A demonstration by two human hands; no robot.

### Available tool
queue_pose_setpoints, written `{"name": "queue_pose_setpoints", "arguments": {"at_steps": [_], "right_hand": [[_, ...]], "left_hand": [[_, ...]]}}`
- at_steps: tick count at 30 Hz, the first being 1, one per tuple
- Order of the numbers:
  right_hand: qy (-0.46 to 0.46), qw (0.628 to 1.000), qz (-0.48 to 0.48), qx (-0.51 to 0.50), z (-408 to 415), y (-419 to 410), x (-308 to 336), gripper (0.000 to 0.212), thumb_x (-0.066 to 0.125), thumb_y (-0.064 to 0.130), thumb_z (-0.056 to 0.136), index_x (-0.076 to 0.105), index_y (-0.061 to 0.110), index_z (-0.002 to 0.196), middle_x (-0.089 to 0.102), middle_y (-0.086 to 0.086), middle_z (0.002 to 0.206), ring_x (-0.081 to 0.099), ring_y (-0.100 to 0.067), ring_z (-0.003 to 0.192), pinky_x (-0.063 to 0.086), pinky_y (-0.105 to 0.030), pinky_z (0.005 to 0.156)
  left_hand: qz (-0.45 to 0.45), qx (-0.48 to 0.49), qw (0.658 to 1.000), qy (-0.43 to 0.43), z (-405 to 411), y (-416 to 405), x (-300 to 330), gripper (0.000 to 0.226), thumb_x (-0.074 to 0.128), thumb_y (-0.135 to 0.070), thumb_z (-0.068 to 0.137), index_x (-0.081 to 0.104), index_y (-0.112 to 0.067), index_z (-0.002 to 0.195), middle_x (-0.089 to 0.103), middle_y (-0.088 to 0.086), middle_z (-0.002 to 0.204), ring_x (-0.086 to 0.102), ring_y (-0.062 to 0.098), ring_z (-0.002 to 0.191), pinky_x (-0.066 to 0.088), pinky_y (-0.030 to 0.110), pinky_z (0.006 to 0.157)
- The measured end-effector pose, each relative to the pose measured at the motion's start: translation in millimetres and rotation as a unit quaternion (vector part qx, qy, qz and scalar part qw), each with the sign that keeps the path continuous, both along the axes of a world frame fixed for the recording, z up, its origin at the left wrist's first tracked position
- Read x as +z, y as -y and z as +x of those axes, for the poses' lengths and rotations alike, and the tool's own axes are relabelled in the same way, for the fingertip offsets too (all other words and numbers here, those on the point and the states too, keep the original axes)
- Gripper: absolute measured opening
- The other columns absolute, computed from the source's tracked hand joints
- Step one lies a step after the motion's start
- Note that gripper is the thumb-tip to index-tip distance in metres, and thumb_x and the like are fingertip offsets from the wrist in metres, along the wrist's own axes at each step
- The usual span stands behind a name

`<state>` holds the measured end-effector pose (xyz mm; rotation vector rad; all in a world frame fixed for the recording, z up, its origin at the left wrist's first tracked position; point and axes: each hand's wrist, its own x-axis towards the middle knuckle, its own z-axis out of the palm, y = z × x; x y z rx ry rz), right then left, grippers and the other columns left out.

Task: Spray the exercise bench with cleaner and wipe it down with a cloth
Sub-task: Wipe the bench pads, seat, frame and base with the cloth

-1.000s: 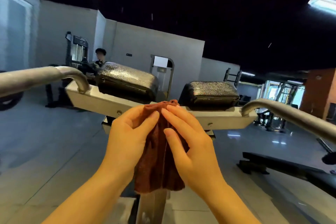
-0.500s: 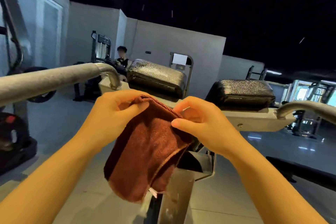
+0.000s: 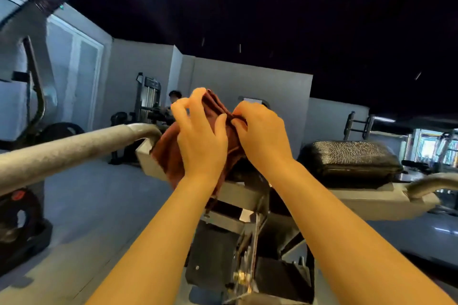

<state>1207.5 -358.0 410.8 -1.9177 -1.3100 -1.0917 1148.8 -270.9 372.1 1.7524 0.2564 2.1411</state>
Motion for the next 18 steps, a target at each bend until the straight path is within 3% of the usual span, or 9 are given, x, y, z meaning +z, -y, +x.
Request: {"name": "queue_pose_setpoints", "arguments": {"at_steps": [1, 2, 3, 4, 8, 11, 13, 15, 18], "right_hand": [[-0.008, 1.000, 0.005, 0.006, 5.7, -0.6, -6.5, 0.021, 0.047, 0.025, 0.102, 0.063, 0.013, 0.108, 0.061, -0.004, 0.103, 0.055, -0.021, 0.090, 0.047, -0.036, 0.079], [-0.008, 0.999, 0.023, 0.021, 10.0, 2.1, -13.6, 0.020, 0.049, 0.025, 0.101, 0.063, 0.013, 0.109, 0.060, -0.004, 0.105, 0.054, -0.019, 0.092, 0.047, -0.035, 0.080], [0.006, 0.998, 0.050, 0.037, 12.6, 8.1, -20.8, 0.019, 0.052, 0.024, 0.100, 0.062, 0.013, 0.112, 0.059, -0.004, 0.107, 0.053, -0.019, 0.094, 0.047, -0.033, 0.079], [0.026, 0.996, 0.072, 0.049, 13.3, 16.5, -29.3, 0.020, 0.055, 0.022, 0.098, 0.061, 0.014, 0.115, 0.058, -0.004, 0.109, 0.052, -0.019, 0.096, 0.046, -0.031, 0.079], [0.082, 0.995, 0.057, 0.027, 12.5, 51.5, -71.9, 0.039, 0.053, 0.033, 0.092, 0.055, 0.017, 0.128, 0.057, -0.001, 0.122, 0.053, -0.020, 0.108, 0.043, -0.032, 0.086], [0.060, 0.998, 0.023, 0.007, 15.6, 57.3, -82.3, 0.053, 0.046, 0.047, 0.092, 0.049, 0.019, 0.137, 0.053, -0.002, 0.132, 0.048, -0.021, 0.122, 0.043, -0.035, 0.097], [0.053, 0.999, 0.003, 0.005, 14.8, 54.9, -80.7, 0.052, 0.046, 0.049, 0.092, 0.050, 0.019, 0.134, 0.057, 0.000, 0.120, 0.053, -0.020, 0.111, 0.048, -0.035, 0.091], [0.048, 0.999, 0.003, 0.012, 14.4, 52.6, -81.0, 0.049, 0.048, 0.048, 0.090, 0.051, 0.020, 0.130, 0.059, 0.003, 0.107, 0.055, -0.017, 0.098, 0.051, -0.033, 0.079], [0.035, 0.999, 0.021, 0.005, 14.8, 52.1, -82.5, 0.049, 0.051, 0.049, 0.087, 0.052, 0.020, 0.127, 0.061, 0.005, 0.098, 0.056, -0.016, 0.087, 0.048, -0.032, 0.071]], "left_hand": [[0.056, 0.025, 0.998, -0.030, 8.1, -3.1, -12.9, 0.037, 0.060, -0.020, 0.093, 0.046, -0.016, 0.126, 0.043, 0.006, 0.120, 0.046, 0.008, 0.095, 0.048, 0.015, 0.083], [0.113, 0.061, 0.989, -0.069, 13.9, -9.4, -25.7, 0.032, 0.055, -0.026, 0.094, 0.048, -0.014, 0.123, 0.047, 0.007, 0.121, 0.049, 0.015, 0.103, 0.048, 0.035, 0.096], [0.159, 0.102, 0.976, -0.105, 15.7, -16.9, -34.6, 0.033, 0.050, -0.033, 0.095, 0.053, -0.012, 0.121, 0.052, 0.008, 0.122, 0.052, 0.022, 0.111, 0.038, 0.049, 0.107], [0.188, 0.137, 0.963, -0.137, 14.9, -25.3, -39.6, 0.041, 0.046, -0.041, 0.096, 0.057, -0.012, 0.123, 0.056, 0.010, 0.125, 0.052, 0.027, 0.117, 0.027, 0.054, 0.113], [0.219, 0.208, 0.931, -0.204, 11.1, -40.9, -36.7, 0.070, 0.035, -0.069, 0.091, 0.053, -0.019, 0.137, 0.052, 0.008, 0.141, 0.044, 0.028, 0.133, 0.021, 0.049, 0.114], [0.217, 0.205, 0.937, -0.179, 12.4, -43.3, -32.0, 0.064, 0.035, -0.066, 0.092, 0.057, -0.022, 0.133, 0.056, 0.005, 0.138, 0.047, 0.027, 0.131, 0.023, 0.050, 0.111], [0.218, 0.177, 0.949, -0.145, 12.2, -45.5, -30.2, 0.054, 0.033, -0.057, 0.098, 0.060, -0.022, 0.129, 0.060, 0.003, 0.133, 0.051, 0.025, 0.128, 0.026, 0.053, 0.110], [0.196, 0.166, 0.959, -0.120, 13.7, -43.3, -27.0, 0.052, 0.031, -0.050, 0.101, 0.066, -0.017, 0.120, 0.067, 0.003, 0.121, 0.058, 0.023, 0.118, 0.031, 0.054, 0.107], [0.156, 0.159, 0.972, -0.070, 22.5, -32.0, -20.8, 0.051, 0.034, -0.045, 0.102, 0.069, -0.009, 0.097, 0.071, 0.006, 0.091, 0.065, 0.024, 0.086, 0.043, 0.049, 0.095]]}}
